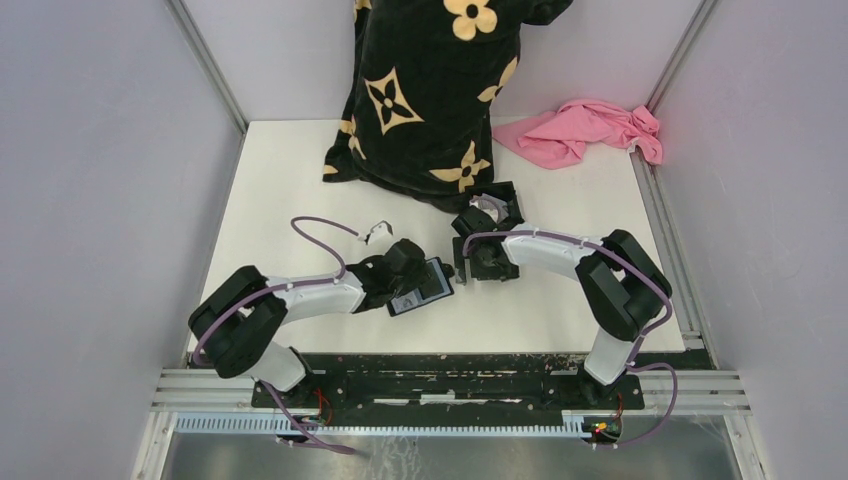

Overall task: Put the credit cards into the card holder
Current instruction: Insert the credit card into the card holder.

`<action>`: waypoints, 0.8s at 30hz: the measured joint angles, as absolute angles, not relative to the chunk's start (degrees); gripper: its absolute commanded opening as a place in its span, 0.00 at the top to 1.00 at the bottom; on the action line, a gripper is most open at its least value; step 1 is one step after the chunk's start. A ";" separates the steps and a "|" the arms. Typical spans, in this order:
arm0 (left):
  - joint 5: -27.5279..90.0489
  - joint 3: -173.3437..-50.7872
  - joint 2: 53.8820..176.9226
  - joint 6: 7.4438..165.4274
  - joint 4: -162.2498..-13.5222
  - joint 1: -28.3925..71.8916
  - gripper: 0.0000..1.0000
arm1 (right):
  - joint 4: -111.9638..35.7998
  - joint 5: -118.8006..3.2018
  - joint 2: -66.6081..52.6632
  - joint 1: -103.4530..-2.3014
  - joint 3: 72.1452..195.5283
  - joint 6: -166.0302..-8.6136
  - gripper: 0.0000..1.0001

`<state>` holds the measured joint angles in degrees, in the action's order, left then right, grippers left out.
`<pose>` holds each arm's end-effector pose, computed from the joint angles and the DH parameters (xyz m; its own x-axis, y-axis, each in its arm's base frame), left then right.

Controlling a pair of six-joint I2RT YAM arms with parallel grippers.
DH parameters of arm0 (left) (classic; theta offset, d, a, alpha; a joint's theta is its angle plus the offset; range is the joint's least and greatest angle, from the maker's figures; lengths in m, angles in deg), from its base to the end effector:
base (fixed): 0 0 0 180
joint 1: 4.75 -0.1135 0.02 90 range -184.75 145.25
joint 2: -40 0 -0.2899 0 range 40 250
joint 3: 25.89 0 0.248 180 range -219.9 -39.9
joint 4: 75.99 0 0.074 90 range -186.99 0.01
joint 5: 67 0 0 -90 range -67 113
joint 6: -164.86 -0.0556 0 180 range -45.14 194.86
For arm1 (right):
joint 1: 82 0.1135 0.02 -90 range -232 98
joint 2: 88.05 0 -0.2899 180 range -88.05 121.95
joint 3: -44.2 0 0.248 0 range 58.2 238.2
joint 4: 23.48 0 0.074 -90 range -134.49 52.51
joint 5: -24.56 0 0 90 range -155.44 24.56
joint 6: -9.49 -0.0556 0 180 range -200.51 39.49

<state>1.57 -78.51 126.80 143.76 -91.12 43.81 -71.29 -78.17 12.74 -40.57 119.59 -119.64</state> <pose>0.2078 -0.2047 0.1683 -0.6846 -0.5367 -0.4932 -0.2737 0.8164 -0.5085 0.2595 0.2127 0.1691 -0.9340 -0.0033 -0.3572 -0.0107 0.9998 0.0186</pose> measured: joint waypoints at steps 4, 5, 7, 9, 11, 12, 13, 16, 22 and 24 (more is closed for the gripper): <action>-0.20 -78.64 124.90 143.30 -94.26 43.81 0.32 | -71.11 -78.52 12.39 -41.14 119.59 -119.60 0.00; -0.55 -78.75 124.86 143.06 -94.81 43.81 0.31 | -71.05 -78.57 12.26 -41.19 119.59 -119.58 0.00; -0.92 -79.32 124.86 142.58 -96.12 43.81 0.27 | -70.98 -78.57 11.84 -41.25 119.59 -119.38 0.00; -1.08 -80.08 124.81 142.19 -97.17 43.81 0.24 | -70.98 -78.57 11.38 -41.25 119.59 -119.18 0.00; -1.45 -80.87 124.62 141.64 -98.00 43.78 0.22 | -71.03 -78.57 10.75 -41.25 119.59 -118.99 0.00; -1.71 -81.35 124.37 141.49 -98.63 43.74 0.21 | -71.18 -78.57 10.20 -41.25 119.59 -118.75 0.00; -2.17 -81.94 123.98 141.36 -99.51 43.74 0.21 | -71.29 -78.59 9.72 -41.25 119.59 -118.64 0.00; -3.76 -83.71 121.53 141.40 -103.18 43.70 0.20 | -72.16 -78.59 7.34 -41.25 119.65 -118.07 0.01; -5.56 -84.06 114.17 142.69 -108.49 43.67 0.16 | -74.94 -79.29 2.25 -41.25 122.80 -116.41 0.00; -5.56 -83.53 112.16 143.15 -109.37 43.52 0.10 | -76.14 -80.03 1.81 -41.25 125.55 -115.60 0.00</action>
